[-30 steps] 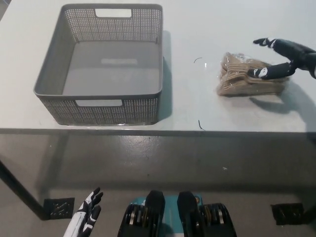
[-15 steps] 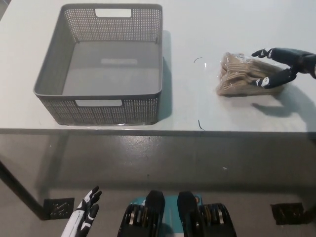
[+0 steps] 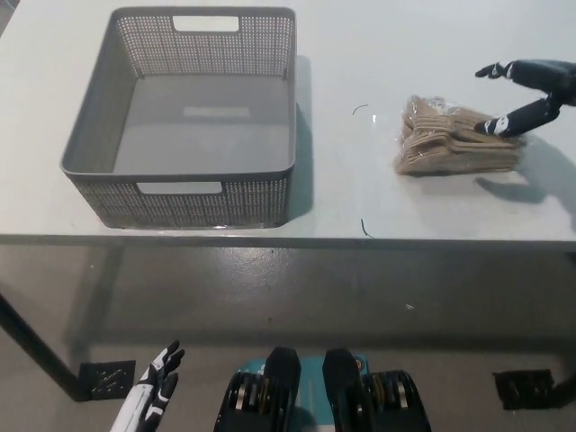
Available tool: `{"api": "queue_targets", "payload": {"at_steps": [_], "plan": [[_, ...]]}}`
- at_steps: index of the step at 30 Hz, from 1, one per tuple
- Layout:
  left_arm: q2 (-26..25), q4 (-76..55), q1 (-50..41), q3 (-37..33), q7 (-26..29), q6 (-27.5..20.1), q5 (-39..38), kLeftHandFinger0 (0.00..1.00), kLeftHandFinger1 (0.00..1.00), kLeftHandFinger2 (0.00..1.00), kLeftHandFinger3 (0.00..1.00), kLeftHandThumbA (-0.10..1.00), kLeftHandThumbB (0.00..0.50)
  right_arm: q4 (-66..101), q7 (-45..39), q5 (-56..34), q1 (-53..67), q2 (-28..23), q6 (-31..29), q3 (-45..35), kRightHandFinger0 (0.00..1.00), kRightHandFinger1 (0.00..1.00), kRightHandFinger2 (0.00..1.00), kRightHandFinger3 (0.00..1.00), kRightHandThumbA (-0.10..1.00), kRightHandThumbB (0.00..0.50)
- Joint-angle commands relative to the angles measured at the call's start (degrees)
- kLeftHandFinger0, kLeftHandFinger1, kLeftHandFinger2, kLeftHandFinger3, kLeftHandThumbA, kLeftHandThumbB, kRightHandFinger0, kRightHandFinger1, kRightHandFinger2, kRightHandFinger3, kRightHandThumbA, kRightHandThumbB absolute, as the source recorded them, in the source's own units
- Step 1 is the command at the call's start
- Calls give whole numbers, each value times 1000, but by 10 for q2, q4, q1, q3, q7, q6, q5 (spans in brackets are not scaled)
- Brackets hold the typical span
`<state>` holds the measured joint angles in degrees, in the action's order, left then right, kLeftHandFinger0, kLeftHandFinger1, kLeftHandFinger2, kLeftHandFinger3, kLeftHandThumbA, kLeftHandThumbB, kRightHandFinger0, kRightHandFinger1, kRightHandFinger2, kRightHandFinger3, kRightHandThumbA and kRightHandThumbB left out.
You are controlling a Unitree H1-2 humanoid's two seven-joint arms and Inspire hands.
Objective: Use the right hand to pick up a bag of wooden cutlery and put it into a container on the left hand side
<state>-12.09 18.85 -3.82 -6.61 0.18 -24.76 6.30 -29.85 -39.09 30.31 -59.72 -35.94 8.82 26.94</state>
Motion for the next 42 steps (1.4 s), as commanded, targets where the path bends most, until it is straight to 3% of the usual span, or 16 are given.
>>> {"api": "queue_targets", "payload": {"at_steps": [1, 9, 22, 27, 42], "plan": [[-12, -3, 0, -5, 6, -22, 5, 1000, 1000, 1000, 1000, 978, 326, -4, -10, 21, -47, -16, -17, 3, 1000, 1000, 1000, 1000, 696, 500], [-15, -7, -3, -7, 7, -22, 6, 1000, 1000, 1000, 1000, 979, 340, -40, -10, 33, -54, -1, -8, 16, 1000, 1000, 1000, 1000, 633, 500], [-15, -6, -1, -9, 6, -22, 0, 1000, 1000, 1000, 1000, 982, 350, -160, 30, 67, -69, 37, -42, 43, 1000, 1000, 1000, 1000, 637, 500], [-20, -9, -4, -12, 8, -22, 5, 1000, 1000, 1000, 1000, 987, 346, -150, 19, 80, -60, 45, -18, 51, 1000, 1000, 1000, 1000, 664, 500], [-22, -10, -1, -16, 3, -22, 0, 1000, 1000, 1000, 1000, 981, 356, -188, 23, 78, -73, 55, -30, 48, 1000, 1000, 1000, 1000, 651, 500]]}}
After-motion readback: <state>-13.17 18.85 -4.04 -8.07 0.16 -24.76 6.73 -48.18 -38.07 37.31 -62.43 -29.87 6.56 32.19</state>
